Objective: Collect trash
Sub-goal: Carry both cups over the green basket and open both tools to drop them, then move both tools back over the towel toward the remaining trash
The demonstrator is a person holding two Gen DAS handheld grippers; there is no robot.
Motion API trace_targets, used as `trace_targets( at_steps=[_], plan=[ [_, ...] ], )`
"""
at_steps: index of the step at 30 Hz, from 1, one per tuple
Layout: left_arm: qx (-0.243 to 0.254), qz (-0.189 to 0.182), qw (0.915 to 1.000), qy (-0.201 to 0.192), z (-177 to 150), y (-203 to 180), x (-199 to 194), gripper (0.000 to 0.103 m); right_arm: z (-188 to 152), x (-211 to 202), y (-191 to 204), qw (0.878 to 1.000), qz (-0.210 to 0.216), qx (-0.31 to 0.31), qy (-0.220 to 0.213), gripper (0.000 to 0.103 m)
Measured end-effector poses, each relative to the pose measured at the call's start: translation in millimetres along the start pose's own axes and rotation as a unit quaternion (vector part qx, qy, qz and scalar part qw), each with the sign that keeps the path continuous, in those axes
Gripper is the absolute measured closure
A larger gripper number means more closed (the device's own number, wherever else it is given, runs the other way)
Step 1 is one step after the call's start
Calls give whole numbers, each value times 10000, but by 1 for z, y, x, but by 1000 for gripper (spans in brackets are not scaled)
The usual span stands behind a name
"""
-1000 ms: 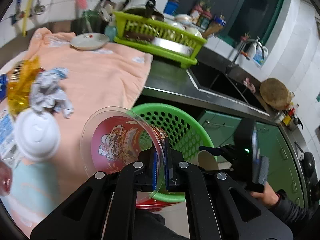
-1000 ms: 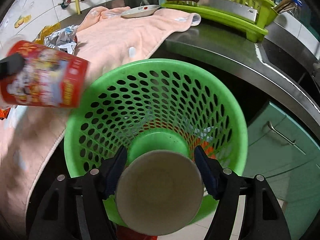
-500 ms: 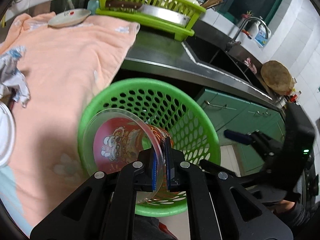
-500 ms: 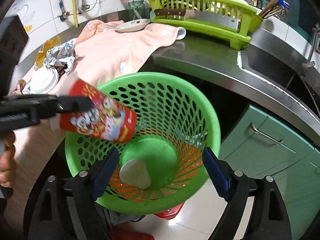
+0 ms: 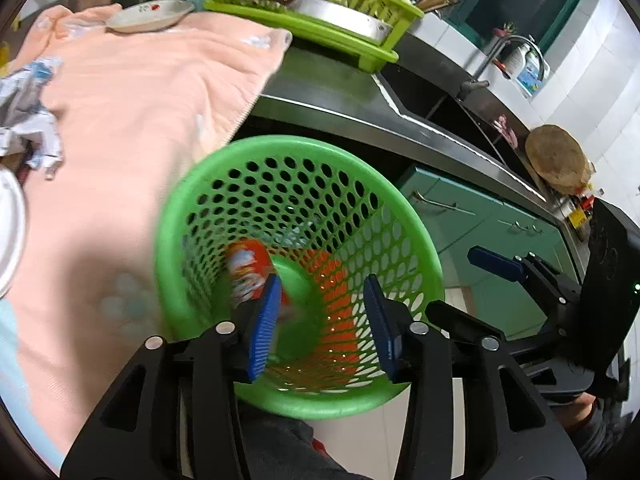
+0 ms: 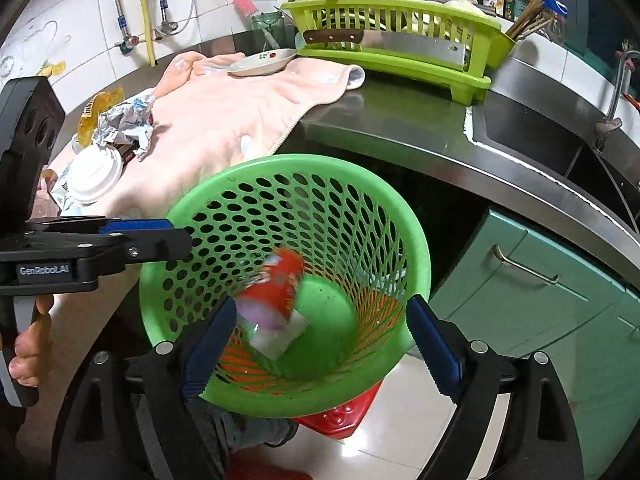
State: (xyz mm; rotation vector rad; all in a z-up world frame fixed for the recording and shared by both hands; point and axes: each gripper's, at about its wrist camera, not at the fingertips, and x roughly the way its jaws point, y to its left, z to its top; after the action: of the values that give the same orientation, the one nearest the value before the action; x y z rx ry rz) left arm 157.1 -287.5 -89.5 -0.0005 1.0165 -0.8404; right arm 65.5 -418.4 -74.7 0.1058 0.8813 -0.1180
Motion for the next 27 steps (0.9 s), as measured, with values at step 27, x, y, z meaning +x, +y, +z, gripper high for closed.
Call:
trace_targets(
  at_steps=[27],
  plan=[
    [-1470, 1851, 9614, -1410, -77, 118, -214, 54, 55, -19, 176, 9805, 1445, -1301, -288, 17]
  ],
)
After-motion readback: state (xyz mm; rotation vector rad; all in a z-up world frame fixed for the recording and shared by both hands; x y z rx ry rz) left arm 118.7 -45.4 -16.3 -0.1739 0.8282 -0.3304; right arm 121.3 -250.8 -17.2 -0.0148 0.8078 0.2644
